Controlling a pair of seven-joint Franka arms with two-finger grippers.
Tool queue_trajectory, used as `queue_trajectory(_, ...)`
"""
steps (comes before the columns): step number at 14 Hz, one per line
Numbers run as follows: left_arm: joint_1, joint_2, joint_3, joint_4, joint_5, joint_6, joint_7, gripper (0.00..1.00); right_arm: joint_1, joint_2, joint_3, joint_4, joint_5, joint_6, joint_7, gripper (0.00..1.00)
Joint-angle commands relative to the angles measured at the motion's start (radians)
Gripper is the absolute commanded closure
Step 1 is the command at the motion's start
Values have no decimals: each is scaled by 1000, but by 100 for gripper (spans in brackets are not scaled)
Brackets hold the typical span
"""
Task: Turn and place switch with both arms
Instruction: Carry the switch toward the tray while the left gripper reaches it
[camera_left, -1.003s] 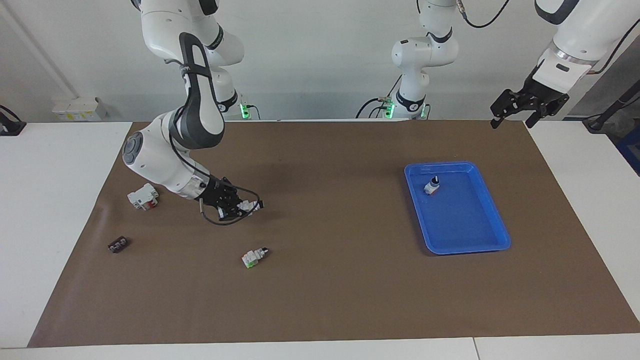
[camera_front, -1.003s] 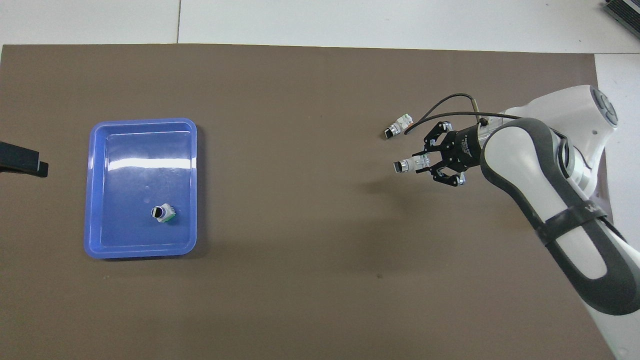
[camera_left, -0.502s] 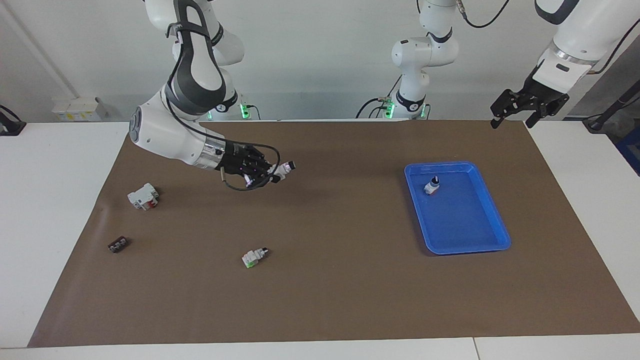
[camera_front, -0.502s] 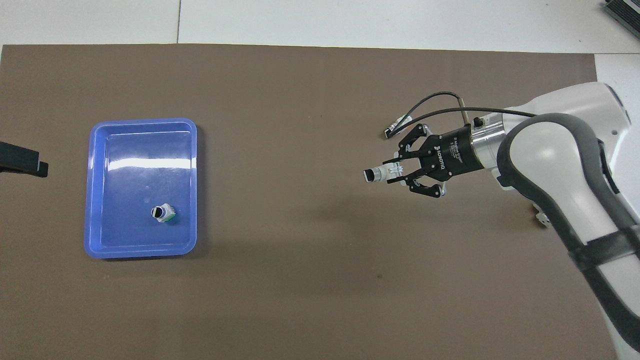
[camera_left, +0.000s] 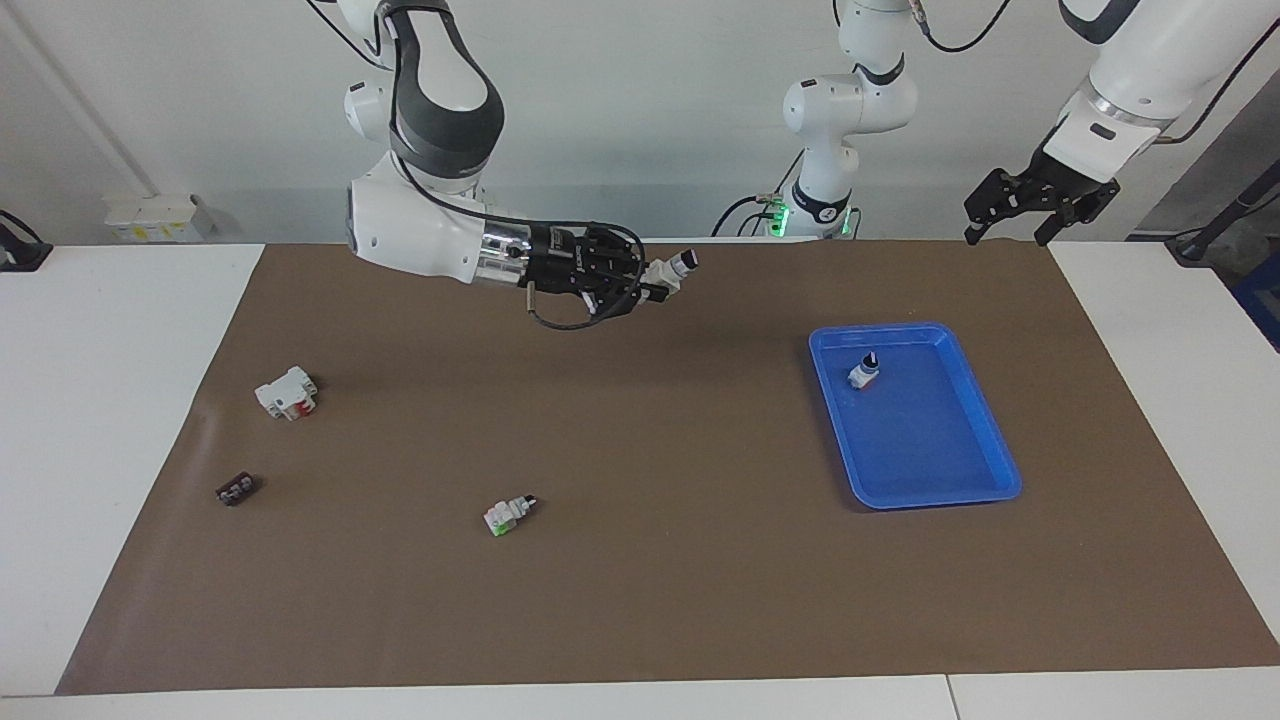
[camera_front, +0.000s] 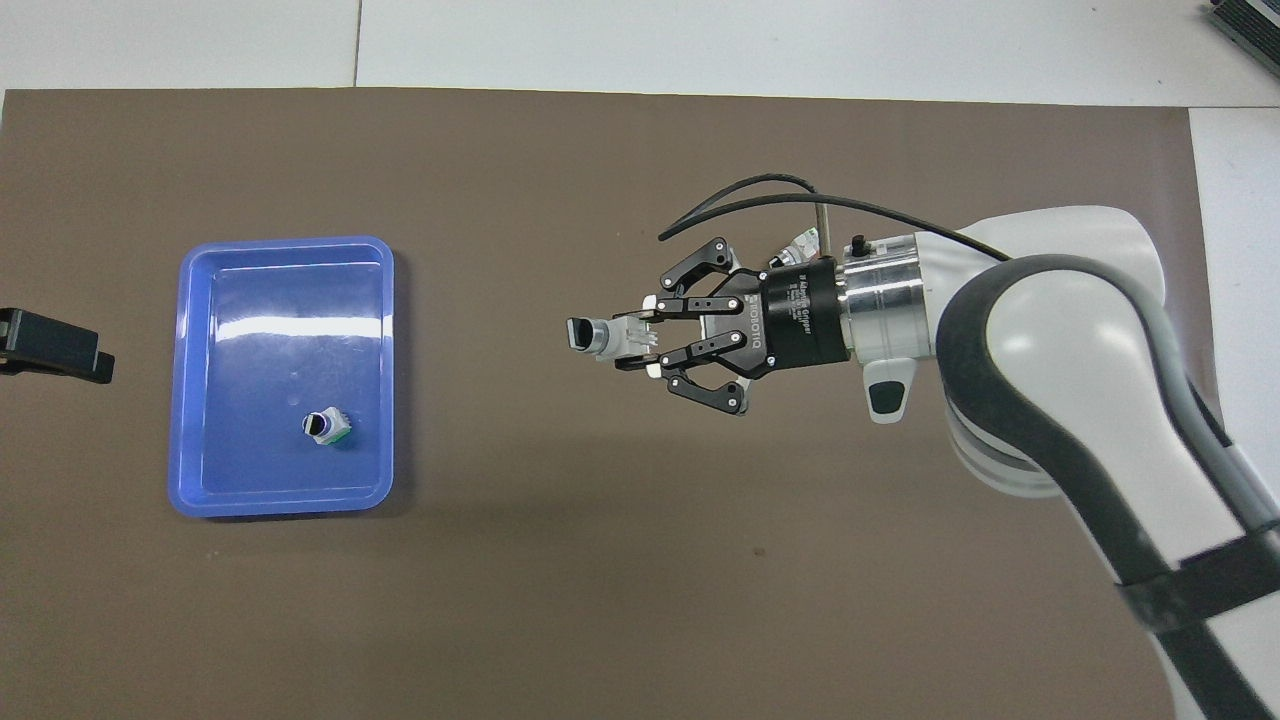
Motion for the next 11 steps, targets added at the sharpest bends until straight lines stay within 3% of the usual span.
queue_trajectory(1,-30,-34,-8,-58,-24,45,9,0,98,7,3,-9,47,161,64,100)
queue_trajectory(3,-32,-46,-9,-89,-165,90,-2,2,115,11,3,-9,78,198,68,100)
queue_trajectory(5,-38,-54,-21,-107,-222,116,-20,14,118,11,3,-6,78,203,67,100)
queue_trajectory(8,-38,-66,-32,-136,-389,152,-54,14,118,13,3,-6,75,201,65,100)
queue_trajectory(11,-45,-72,-75,-172,-480,283,-153,17,118,11,3,-6,72,201,65,100)
